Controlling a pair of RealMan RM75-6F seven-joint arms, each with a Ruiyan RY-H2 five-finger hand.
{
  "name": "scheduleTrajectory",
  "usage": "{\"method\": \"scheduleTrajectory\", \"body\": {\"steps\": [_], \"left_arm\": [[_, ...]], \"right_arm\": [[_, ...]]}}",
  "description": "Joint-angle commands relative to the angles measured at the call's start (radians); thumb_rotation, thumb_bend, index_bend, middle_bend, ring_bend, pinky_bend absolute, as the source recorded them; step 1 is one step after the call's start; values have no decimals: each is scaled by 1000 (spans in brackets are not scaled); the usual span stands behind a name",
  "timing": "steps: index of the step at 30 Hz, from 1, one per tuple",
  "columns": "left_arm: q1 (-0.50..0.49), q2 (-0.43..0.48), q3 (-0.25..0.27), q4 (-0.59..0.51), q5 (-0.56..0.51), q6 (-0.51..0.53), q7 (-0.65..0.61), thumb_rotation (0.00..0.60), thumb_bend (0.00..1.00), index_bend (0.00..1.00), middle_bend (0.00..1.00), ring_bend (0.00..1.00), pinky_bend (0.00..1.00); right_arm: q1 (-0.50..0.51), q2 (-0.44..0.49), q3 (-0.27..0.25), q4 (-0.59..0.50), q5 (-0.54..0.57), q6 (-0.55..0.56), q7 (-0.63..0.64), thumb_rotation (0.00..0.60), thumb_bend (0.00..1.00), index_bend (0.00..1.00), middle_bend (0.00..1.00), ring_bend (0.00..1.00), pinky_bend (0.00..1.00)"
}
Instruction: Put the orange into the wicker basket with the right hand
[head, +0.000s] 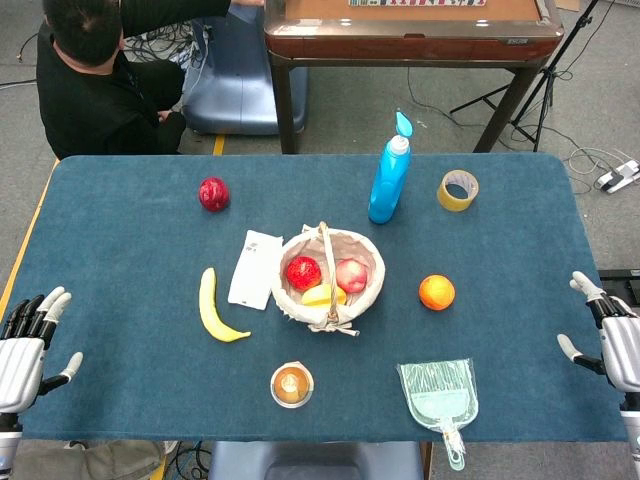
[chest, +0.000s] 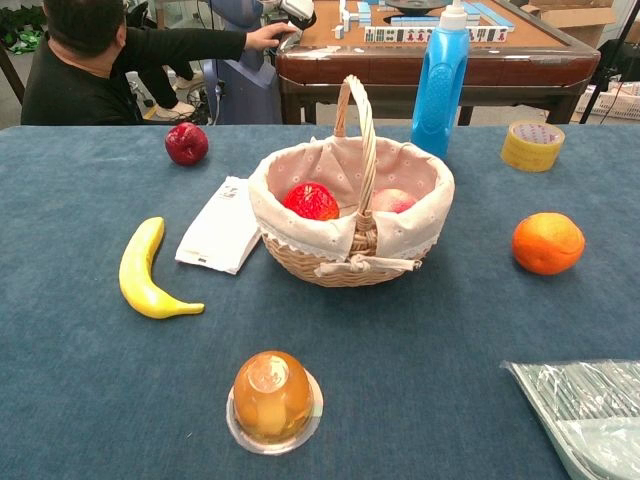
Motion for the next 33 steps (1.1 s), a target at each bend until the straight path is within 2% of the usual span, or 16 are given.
{"method": "scheduleTrajectory", "body": {"steps": [1,15,16,21,24,33], "left_arm": [[0,0,2,0,1,-2,3,600,333,36,0,0,2],[1,-1,4,2,3,-2,4,600,333,36,0,0,2],[1,-1,4,2,3,-2,5,600,333,36,0,0,2],[3,-2,6,4,0,-2,6,600,333,36,0,0,2],[5,-2,5,7,-3,-1,2,600,333,36,0,0,2],[4,-6,6,15,-1,-4,-4,600,333,36,0,0,2]], "right_arm": [[-2,-1,2,3,-3,7,4,600,242,109,231,322,610],[20,-7,2,6,-21,-18,-1,600,241,118,232,317,602],[26,-8,2,6,-27,-21,-4,600,238,117,231,301,583],[63,1,-1,-9,-46,-71,-40,600,203,90,185,130,326],[90,7,1,-23,-39,-114,-66,600,197,90,170,105,252],[195,-16,15,-20,2,-276,-165,600,193,81,154,96,231]]}}
